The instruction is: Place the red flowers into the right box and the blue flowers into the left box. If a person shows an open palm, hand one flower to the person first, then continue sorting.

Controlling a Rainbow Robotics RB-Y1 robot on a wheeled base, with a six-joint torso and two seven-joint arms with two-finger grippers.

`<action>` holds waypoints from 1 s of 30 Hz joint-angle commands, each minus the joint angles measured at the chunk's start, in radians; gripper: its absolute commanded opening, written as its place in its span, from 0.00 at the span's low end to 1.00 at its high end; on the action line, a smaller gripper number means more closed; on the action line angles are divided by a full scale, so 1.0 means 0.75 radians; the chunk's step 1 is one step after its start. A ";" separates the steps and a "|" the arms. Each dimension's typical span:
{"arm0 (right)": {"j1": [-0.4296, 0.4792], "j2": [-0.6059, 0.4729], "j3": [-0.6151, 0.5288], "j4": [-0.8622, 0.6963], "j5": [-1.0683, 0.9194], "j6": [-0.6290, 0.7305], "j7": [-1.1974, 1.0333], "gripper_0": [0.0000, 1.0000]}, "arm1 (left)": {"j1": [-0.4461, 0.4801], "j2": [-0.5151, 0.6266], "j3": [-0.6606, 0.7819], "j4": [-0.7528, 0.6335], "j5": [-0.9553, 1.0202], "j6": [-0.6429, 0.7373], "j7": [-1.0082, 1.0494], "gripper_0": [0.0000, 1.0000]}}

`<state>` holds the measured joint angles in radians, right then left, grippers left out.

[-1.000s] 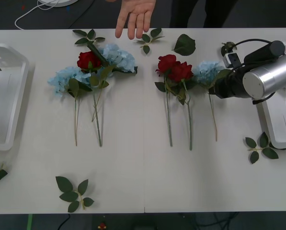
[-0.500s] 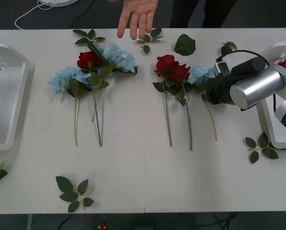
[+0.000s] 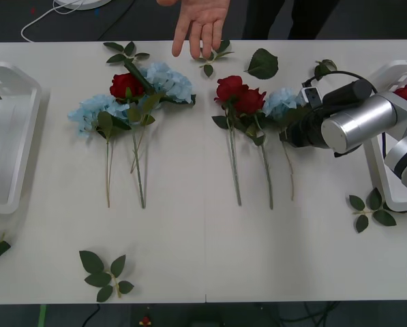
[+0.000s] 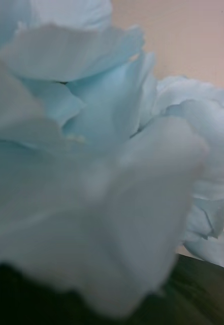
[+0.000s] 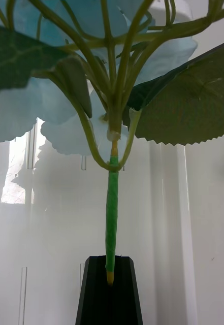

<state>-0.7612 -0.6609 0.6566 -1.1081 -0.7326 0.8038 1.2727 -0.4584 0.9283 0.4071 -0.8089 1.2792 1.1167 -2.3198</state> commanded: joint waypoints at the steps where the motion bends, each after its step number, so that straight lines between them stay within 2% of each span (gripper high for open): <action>1: -0.059 -0.031 0.004 -0.120 -0.083 0.053 -0.040 1.00 | 0.020 0.006 -0.015 -0.016 0.016 -0.016 0.019 0.01; 10: -0.059 -0.141 0.004 -0.269 -0.179 0.174 -0.046 1.00 | 0.020 0.006 -0.015 -0.016 0.016 -0.016 0.019 0.01; 14: -0.053 -0.143 0.004 -0.273 -0.189 0.178 -0.059 1.00 | 0.020 0.006 -0.015 -0.016 0.016 -0.016 0.019 0.00; 30: -0.051 0.045 0.014 -0.173 0.087 0.170 -0.408 1.00 | 0.020 0.006 -0.015 -0.016 0.016 -0.016 0.019 0.00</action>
<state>-0.7617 -0.6661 0.6599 -1.2504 -0.7170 0.9324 1.0466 -0.4582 0.9278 0.4067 -0.8089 1.2800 1.1166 -2.3198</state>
